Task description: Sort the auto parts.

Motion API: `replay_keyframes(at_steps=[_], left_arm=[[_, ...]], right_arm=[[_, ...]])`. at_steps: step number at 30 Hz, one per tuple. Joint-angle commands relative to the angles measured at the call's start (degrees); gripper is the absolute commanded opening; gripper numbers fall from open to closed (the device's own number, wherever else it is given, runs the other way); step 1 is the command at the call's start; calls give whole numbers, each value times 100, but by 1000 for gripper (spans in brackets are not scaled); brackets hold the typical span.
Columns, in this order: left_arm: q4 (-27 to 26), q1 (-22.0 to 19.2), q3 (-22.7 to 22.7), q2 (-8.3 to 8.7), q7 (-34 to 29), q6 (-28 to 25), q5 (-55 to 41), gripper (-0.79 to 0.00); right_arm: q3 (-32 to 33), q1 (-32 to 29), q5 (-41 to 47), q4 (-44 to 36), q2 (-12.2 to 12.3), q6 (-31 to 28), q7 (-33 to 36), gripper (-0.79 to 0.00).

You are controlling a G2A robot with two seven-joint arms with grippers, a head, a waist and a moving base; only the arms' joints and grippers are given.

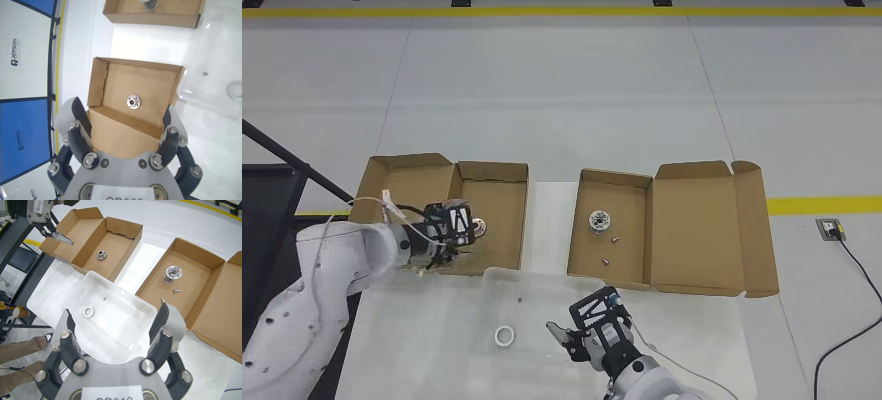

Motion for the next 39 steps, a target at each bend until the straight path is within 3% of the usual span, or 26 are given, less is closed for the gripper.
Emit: replay_keyframes(at_steps=[1,9,20,28,34,37,39], left_arm=[[-427,261,7,157,-137,0,-363,0],[-1439,555,660,833,-954,0,-1498,0],[-1439,555,660,833,-954,0,-1498,0],[-1718,576,1730,992,-1332,0,-1354,0],[-1540,36,2444,1194,-1908,0,-1781,0],[-1454,-192,2825,1224,-2363,0,-1738,-68],[-1404,-338,3130,1211,-2567,0,-1739,-55]], right_arm=[[0,-1,-1,0,0,2,0,0],[0,-1,-1,0,0,2,0,0],[0,-1,-1,0,0,2,0,0],[0,-1,-1,0,0,2,0,0],[0,-1,-1,0,0,2,0,0],[0,-1,-1,0,0,2,0,0],[0,-1,-1,0,0,2,0,0]])
